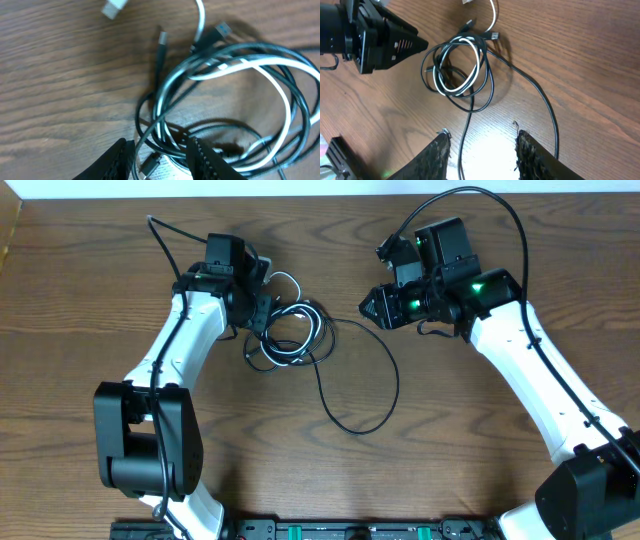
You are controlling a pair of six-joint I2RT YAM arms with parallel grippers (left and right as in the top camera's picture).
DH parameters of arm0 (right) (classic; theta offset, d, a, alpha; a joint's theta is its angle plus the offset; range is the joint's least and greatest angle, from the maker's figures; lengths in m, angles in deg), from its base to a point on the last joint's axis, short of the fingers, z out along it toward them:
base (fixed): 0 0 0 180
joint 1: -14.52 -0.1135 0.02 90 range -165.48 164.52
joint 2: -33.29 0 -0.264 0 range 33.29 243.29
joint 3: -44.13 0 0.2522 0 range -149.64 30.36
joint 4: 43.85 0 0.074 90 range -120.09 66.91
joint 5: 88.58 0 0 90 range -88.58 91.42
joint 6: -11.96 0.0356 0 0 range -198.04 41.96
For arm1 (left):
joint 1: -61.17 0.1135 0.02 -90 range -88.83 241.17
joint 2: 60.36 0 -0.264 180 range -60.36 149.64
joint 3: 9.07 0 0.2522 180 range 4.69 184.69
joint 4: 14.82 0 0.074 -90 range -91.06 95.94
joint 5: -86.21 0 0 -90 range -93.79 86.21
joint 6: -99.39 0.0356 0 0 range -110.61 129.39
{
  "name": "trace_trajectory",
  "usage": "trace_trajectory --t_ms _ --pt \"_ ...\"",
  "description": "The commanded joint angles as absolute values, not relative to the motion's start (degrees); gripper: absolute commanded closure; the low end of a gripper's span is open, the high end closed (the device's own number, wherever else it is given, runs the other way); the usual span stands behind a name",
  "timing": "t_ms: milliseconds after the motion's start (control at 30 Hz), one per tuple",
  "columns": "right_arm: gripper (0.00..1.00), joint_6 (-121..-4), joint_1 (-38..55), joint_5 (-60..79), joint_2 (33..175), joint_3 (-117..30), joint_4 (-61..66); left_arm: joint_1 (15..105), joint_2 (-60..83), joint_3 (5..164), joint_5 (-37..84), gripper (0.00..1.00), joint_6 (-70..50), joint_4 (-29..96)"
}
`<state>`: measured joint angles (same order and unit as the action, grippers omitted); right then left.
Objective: Untangle cables
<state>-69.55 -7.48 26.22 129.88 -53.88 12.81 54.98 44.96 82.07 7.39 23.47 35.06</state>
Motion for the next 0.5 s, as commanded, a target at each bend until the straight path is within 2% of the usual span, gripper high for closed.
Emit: trace_trajectory --t_ms 0,467 --pt "0.6 -70.0 -7.5 25.3 129.2 -54.2 13.0 55.1 47.5 82.0 10.8 0.6 31.4 36.1" --pt "0.6 -70.4 -7.5 25.3 129.2 -54.2 13.2 55.1 52.5 82.0 10.5 0.61 31.4 35.0"
